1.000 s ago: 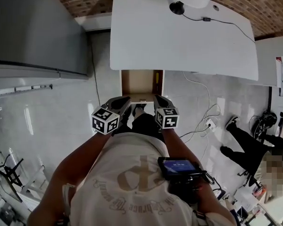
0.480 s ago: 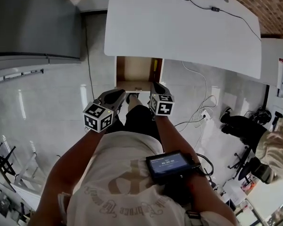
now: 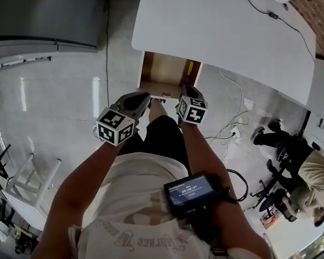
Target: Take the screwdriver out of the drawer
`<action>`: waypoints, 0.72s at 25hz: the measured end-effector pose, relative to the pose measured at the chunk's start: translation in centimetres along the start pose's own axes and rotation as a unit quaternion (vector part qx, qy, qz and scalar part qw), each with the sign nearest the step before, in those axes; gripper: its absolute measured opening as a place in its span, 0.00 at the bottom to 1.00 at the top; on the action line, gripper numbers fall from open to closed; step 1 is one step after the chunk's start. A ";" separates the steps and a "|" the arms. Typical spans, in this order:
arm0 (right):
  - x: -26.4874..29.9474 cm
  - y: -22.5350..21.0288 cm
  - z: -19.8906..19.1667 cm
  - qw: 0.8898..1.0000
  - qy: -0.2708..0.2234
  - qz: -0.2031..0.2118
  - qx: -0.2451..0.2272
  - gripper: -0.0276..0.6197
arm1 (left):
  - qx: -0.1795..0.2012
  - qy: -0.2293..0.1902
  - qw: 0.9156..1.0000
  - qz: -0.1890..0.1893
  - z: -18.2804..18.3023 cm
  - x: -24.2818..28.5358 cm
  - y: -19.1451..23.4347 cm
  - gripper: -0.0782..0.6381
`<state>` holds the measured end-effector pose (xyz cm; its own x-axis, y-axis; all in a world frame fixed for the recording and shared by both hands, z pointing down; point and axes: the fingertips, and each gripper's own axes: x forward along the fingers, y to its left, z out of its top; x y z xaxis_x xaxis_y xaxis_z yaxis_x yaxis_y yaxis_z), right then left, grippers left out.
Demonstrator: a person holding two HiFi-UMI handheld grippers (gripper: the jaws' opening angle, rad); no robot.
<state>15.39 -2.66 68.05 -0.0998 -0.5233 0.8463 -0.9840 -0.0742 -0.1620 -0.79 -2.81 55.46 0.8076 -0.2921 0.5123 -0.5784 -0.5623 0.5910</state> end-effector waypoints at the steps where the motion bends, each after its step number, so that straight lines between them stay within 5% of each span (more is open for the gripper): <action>1: 0.4 -0.2 -0.1 1.000 0.002 -0.004 0.000 0.05 | -0.003 -0.002 1.000 0.001 -0.1 0.1 0.1 0.13; 18: 7.9 -3.2 -0.7 0.995 0.029 -0.096 -0.007 0.05 | -0.050 -0.017 0.998 0.022 -4.0 0.2 3.6 0.13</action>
<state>17.65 -5.96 75.66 0.0815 -0.4500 0.8893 -0.9877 -0.1558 0.0116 -3.20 -1.79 60.13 0.7832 -0.3426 0.5188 -0.6211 -0.4692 0.6278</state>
